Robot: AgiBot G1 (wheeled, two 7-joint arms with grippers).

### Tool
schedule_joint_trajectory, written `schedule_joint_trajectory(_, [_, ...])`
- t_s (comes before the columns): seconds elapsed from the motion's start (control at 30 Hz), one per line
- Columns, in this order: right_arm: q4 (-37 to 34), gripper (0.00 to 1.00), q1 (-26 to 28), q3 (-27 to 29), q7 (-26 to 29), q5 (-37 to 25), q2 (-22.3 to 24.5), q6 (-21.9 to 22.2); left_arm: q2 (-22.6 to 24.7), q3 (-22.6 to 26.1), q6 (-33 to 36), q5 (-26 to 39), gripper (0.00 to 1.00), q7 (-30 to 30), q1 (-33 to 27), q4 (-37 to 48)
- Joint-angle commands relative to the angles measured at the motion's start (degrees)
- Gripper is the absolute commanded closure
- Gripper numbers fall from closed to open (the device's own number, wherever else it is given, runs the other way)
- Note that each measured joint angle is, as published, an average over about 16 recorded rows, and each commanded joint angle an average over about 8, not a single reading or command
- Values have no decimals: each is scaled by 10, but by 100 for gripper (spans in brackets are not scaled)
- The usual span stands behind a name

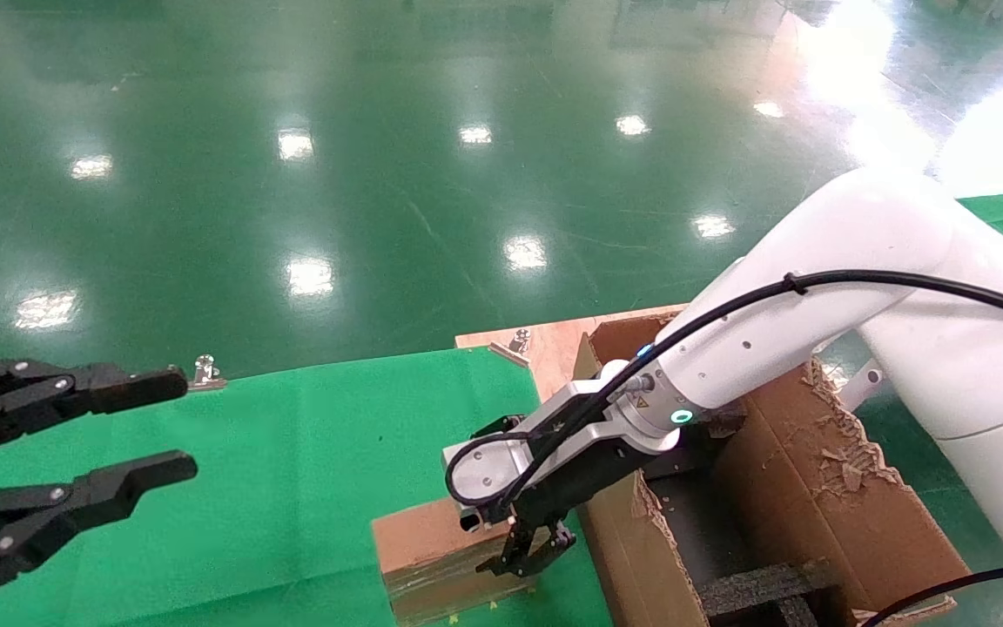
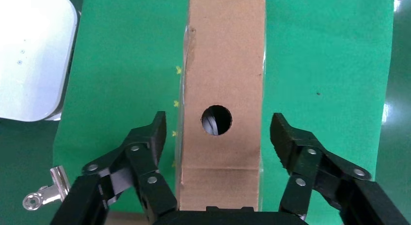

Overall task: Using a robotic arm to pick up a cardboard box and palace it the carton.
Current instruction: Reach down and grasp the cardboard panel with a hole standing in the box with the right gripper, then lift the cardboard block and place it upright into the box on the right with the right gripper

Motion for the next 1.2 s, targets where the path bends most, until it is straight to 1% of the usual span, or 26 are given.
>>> schedule_joint_trajectory(0.03, [0,100,0,1,0,0,0,0,0,0,0,0,0,0,0,0])
schedule_joint_trajectory(0.6, [0,100,-1,2,0,1,1,2,0,0,0,0,0,0,0,0])
schedule_joint_trajectory(0.77, [-11,100,13,6,-3,12,7,0,0,0,0,0,0,0,0,0])
schedule_joint_trajectory(0.87, [-28,100,38,8,-14,27,12,-5,0,0,0,0,0,0,0,0])
schedule_joint_trajectory(1.0, [-60,100,88,2,-40,54,20,-14,0,0,0,0,0,0,0,0])
schedule_joint_trajectory(1.2, [-114,100,187,-42,-91,105,35,-21,0,0,0,0,0,0,0,0])
